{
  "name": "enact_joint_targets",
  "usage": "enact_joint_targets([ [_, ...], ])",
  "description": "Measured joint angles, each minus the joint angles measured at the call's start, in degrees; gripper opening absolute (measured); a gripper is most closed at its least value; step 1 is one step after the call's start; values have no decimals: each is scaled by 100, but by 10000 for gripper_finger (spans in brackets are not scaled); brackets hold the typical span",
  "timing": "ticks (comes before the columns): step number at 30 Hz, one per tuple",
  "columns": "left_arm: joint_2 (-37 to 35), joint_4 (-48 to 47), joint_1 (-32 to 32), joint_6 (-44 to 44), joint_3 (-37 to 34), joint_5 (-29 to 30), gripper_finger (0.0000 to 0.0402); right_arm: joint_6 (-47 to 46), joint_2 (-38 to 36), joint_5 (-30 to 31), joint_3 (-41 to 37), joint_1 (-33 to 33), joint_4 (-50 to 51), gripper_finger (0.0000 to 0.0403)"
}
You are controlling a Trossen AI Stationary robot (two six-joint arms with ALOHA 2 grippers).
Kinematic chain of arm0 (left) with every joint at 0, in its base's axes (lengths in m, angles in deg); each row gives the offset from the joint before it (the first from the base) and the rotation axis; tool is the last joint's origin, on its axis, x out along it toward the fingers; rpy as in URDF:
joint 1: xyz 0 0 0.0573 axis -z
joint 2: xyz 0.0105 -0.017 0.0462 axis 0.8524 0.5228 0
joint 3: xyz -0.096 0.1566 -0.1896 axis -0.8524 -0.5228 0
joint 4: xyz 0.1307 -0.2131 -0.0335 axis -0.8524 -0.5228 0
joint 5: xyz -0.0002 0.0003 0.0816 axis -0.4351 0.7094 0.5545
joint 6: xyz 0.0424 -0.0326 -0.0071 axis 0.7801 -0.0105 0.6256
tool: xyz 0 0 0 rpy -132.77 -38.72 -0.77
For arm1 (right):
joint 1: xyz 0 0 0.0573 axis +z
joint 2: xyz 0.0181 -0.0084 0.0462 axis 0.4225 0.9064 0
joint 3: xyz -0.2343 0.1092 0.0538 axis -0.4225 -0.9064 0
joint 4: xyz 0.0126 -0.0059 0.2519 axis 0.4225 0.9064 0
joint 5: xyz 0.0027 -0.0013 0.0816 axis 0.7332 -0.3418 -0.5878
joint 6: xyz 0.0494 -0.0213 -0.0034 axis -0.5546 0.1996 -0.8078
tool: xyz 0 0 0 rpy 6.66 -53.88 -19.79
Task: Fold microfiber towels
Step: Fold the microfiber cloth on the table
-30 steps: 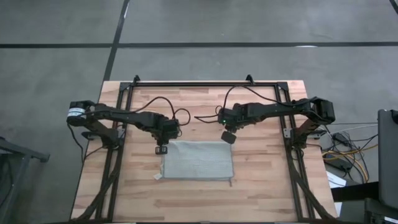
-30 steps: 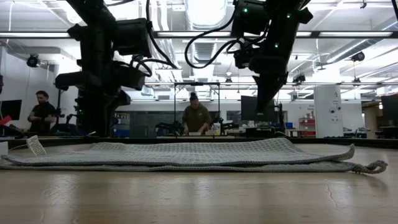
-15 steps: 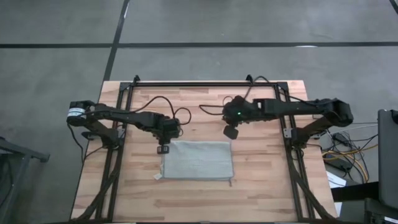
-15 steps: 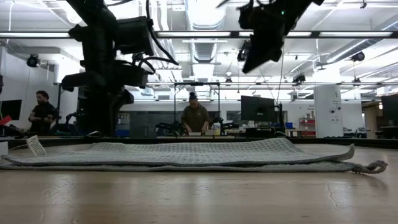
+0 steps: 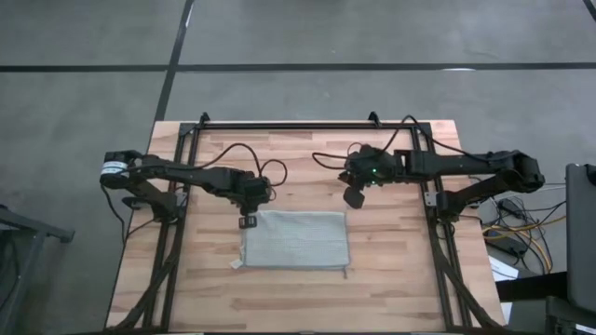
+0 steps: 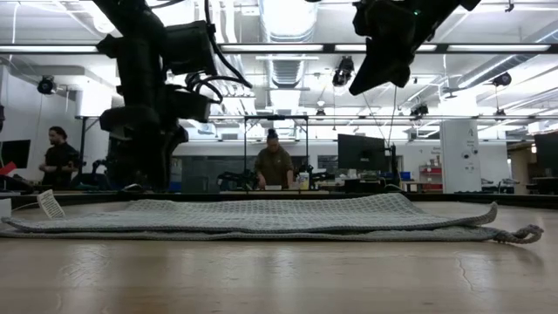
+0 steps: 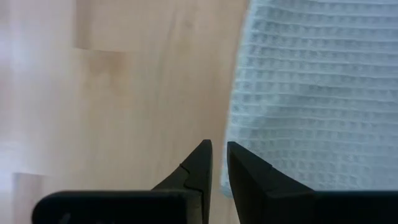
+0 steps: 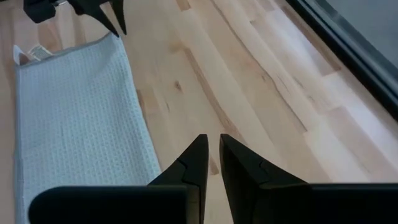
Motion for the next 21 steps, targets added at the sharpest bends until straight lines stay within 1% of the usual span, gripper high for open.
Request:
enact_joint_targets([
  [6, 2, 38, 0, -369, 0, 413, 53, -32, 11, -1, -95, 0, 10, 38],
  [9, 2, 38, 0, -516, 0, 419, 53, -33, 11, 1, -101, 0, 10, 38],
  [21, 2, 45, 0, -526, 0, 417, 53, 208, 11, 3, -80, 0, 8, 38],
])
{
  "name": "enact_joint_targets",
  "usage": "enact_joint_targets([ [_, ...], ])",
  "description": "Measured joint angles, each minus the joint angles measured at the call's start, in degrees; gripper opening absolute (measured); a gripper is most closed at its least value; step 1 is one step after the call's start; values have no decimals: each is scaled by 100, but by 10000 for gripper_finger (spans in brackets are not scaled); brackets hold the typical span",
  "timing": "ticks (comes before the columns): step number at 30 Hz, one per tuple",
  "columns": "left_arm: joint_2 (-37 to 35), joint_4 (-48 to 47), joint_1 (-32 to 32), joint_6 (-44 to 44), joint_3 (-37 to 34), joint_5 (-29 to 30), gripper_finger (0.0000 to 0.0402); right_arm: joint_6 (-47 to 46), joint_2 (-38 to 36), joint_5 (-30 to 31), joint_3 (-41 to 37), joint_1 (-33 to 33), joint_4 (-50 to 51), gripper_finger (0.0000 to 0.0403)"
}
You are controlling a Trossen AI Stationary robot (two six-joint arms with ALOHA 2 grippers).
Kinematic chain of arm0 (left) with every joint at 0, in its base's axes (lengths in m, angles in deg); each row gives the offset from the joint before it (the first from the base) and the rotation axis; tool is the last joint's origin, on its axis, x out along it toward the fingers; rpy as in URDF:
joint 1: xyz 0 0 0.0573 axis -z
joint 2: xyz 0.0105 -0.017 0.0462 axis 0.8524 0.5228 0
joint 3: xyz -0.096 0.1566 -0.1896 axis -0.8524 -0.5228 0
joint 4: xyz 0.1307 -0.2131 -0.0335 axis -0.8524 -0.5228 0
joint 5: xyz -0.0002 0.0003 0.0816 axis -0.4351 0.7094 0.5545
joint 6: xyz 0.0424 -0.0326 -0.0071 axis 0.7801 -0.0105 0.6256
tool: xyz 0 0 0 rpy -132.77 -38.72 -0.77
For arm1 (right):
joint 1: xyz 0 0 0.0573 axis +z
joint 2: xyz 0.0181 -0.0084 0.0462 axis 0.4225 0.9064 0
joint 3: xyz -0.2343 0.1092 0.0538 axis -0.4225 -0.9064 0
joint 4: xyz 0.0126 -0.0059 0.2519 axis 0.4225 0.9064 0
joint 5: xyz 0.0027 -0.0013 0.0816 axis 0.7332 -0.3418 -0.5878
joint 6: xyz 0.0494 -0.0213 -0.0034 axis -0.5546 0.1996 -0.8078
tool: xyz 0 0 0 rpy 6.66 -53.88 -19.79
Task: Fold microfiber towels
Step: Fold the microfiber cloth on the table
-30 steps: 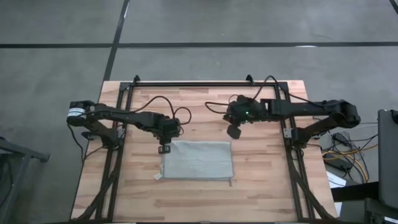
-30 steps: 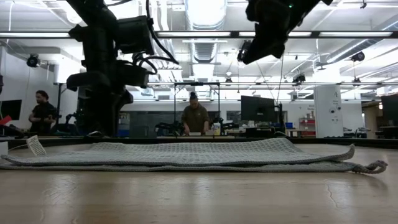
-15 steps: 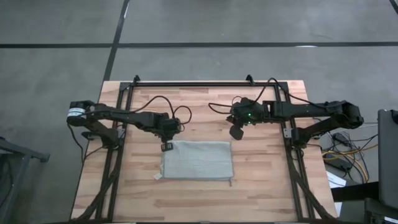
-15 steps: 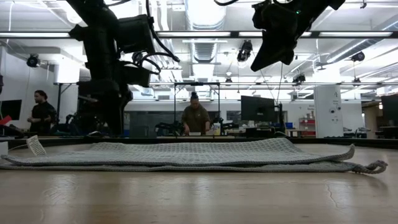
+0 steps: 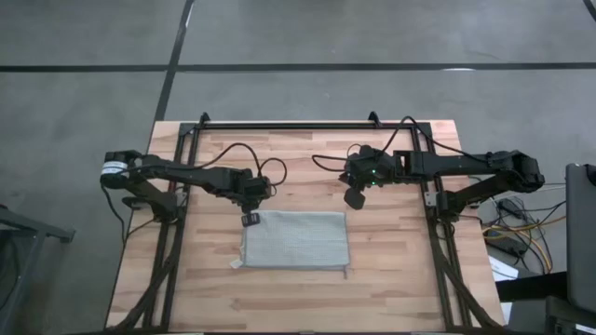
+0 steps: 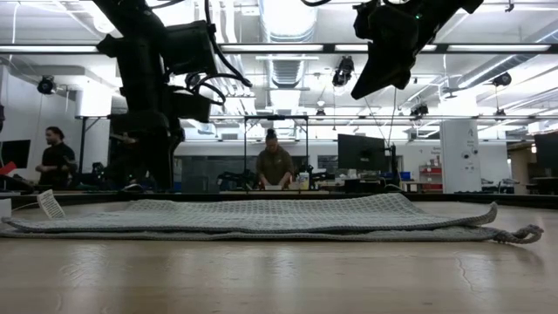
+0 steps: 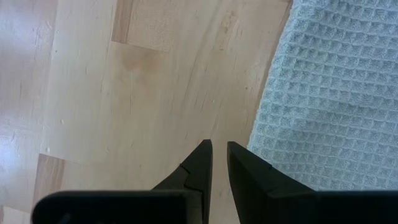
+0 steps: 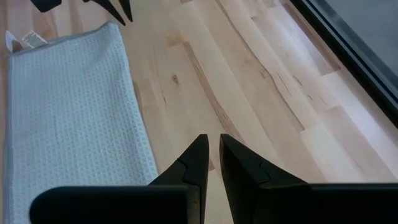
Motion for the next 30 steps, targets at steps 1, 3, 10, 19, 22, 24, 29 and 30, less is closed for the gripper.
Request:
enact_joint_targets([
  [1, 0, -2, 0, 0, 0, 0, 53, 11, -1, 0, 0, 0, -1, 38],
  [3, 0, 0, 0, 0, 0, 0, 53, 36, 0, 0, 0, 0, -1, 38],
  [10, 0, 2, 0, 0, 0, 0, 53, 117, 0, 4, 26, 0, -7, 38],
  [19, 0, 4, 0, -1, 0, -24, 53, 102, 0, -2, 26, 0, -4, 38],
  [22, 0, 7, 0, -13, 0, -24, 53, 102, 0, -2, 26, 0, -4, 38],
  [24, 0, 5, 0, -8, 0, -28, 53, 106, 0, -4, 26, 0, -4, 38],
  [29, 0, 7, 2, 945, 0, -408, 53, 121, 0, -4, 22, 0, -1, 38],
  [30, 0, 7, 2, 1089, 0, -503, 53, 121, 0, -4, 22, 0, -2, 38],
])
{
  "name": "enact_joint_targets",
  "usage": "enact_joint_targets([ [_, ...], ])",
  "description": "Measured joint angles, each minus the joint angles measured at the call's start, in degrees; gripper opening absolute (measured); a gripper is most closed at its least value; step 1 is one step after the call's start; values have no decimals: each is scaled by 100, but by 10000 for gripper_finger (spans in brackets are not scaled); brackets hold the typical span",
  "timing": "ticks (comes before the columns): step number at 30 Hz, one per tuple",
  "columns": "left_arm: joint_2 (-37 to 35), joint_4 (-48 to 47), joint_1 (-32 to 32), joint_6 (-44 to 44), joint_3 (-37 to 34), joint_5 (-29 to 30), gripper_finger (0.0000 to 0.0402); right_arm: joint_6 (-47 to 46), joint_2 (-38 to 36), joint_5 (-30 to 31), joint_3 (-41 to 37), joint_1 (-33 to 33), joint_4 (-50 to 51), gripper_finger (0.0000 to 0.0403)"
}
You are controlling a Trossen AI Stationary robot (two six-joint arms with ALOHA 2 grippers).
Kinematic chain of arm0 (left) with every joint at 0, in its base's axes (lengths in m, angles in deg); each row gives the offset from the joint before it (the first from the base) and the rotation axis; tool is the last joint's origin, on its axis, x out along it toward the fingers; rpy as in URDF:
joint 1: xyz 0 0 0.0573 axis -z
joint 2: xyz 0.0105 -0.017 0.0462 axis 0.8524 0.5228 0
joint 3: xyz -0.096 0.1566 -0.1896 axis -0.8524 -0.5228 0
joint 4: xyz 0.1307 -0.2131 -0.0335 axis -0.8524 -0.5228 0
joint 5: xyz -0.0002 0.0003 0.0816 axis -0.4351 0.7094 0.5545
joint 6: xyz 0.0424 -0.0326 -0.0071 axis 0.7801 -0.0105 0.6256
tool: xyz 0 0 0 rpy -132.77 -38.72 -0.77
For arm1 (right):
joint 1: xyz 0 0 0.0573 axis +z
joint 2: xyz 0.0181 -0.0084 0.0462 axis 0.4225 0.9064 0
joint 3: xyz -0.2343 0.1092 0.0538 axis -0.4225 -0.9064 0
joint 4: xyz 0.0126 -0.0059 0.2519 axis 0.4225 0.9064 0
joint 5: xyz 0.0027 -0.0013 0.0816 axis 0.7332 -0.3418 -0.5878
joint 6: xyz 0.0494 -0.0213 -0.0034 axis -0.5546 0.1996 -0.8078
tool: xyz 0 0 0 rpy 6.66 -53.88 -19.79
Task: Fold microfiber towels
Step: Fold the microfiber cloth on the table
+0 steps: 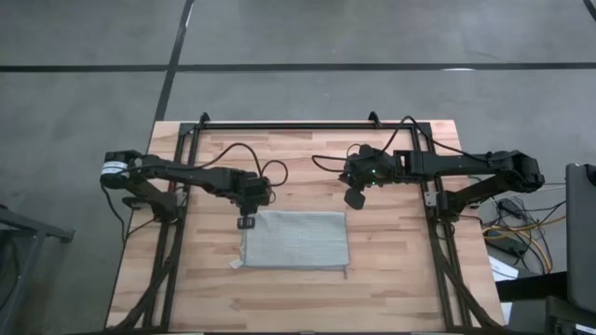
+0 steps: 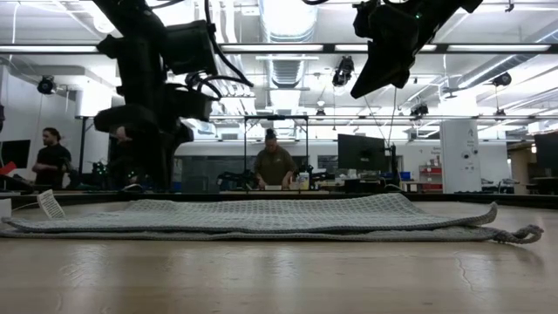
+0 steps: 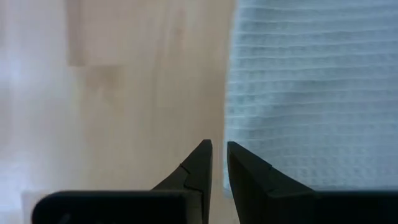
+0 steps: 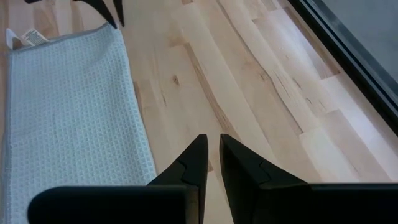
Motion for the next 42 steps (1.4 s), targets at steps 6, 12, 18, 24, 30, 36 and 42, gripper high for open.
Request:
enact_joint_targets([
  [6, 0, 2, -2, 91, 0, -176, 53, 20, 0, 0, -4, 0, 2, 38],
  [12, -2, 0, -9, 51, 0, -530, 54, 22, 0, 2, -17, 0, 9, 38],
  [18, -4, -2, -15, -48, 0, -531, 92, 22, 0, 3, -22, 0, 8, 38],
  [24, -4, -2, -15, -22, 0, -497, 153, 0, 0, 4, -24, 0, 7, 38],
  [30, -4, -2, -13, -16, 0, -351, 179, -3, 0, 4, -44, 0, 11, 38],
  [36, -4, -2, -13, -16, 0, -273, 181, -2, 0, 4, -44, 0, 11, 38],
  [42, -4, -2, -13, -44, 0, -269, 181, -2, 0, 4, -44, 0, 42, 38],
])
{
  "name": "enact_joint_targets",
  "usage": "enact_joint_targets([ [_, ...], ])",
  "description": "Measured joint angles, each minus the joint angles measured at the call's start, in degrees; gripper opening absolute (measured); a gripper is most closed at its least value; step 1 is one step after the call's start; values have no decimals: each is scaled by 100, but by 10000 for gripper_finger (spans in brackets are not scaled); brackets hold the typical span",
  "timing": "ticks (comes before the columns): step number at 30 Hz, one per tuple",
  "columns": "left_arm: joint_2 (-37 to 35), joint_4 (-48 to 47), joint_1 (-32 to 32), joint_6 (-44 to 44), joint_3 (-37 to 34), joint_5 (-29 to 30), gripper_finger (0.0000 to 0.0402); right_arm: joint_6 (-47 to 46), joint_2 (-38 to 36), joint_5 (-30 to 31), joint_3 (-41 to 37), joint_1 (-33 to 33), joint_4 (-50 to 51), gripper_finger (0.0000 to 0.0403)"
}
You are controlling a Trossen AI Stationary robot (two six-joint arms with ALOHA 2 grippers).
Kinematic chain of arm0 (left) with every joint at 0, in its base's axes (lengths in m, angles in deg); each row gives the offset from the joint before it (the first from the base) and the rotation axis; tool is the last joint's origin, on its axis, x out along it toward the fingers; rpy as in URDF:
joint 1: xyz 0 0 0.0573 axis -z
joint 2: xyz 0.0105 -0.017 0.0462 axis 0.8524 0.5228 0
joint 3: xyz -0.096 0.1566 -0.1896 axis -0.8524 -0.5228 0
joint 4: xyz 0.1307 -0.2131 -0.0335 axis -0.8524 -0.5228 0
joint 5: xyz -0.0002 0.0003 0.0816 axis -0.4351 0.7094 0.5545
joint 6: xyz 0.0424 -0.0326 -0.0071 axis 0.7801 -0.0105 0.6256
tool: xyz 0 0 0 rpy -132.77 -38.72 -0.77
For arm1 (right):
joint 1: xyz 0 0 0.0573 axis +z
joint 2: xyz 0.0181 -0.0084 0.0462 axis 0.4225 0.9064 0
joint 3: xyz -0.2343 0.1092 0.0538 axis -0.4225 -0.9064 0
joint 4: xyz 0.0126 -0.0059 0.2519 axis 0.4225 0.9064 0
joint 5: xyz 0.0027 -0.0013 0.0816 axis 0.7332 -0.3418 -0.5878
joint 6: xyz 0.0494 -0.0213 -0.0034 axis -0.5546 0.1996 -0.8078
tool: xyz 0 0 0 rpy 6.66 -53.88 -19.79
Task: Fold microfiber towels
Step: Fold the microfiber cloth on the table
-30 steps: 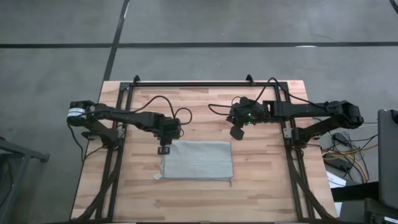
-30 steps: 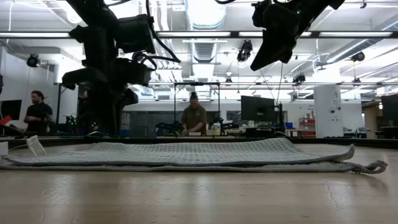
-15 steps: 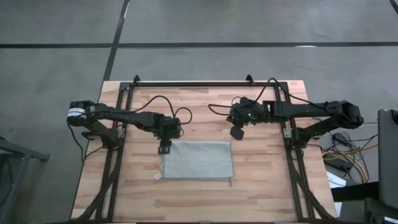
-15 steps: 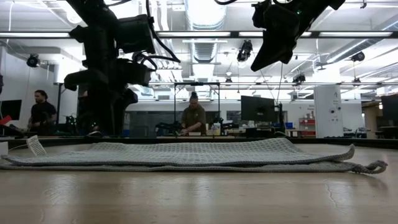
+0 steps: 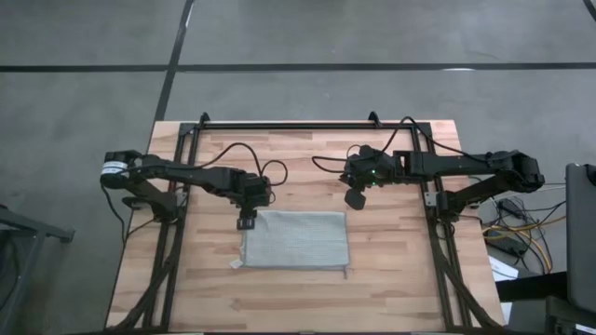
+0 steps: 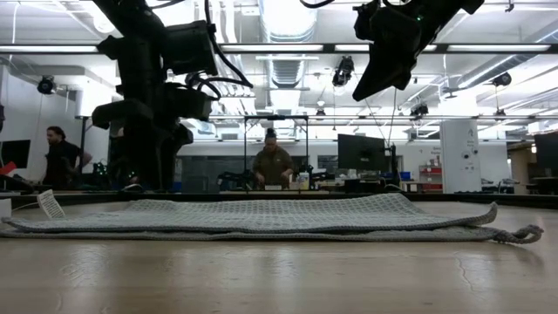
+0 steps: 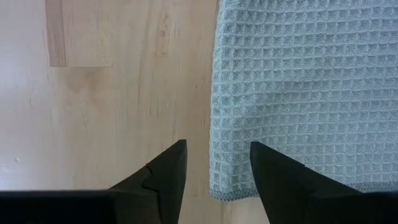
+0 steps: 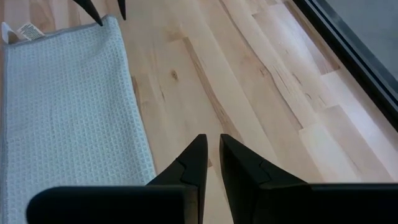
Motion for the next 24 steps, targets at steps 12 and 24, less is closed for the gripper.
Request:
enact_joint_targets([
  [12, 0, 2, 0, -18, 0, -2, 181, -62, 2, 11, 0, 2, -2, 38],
  [24, 0, 27, 4, -796, 0, -95, 181, -149, 2, 7, 0, 1, -4, 38],
])
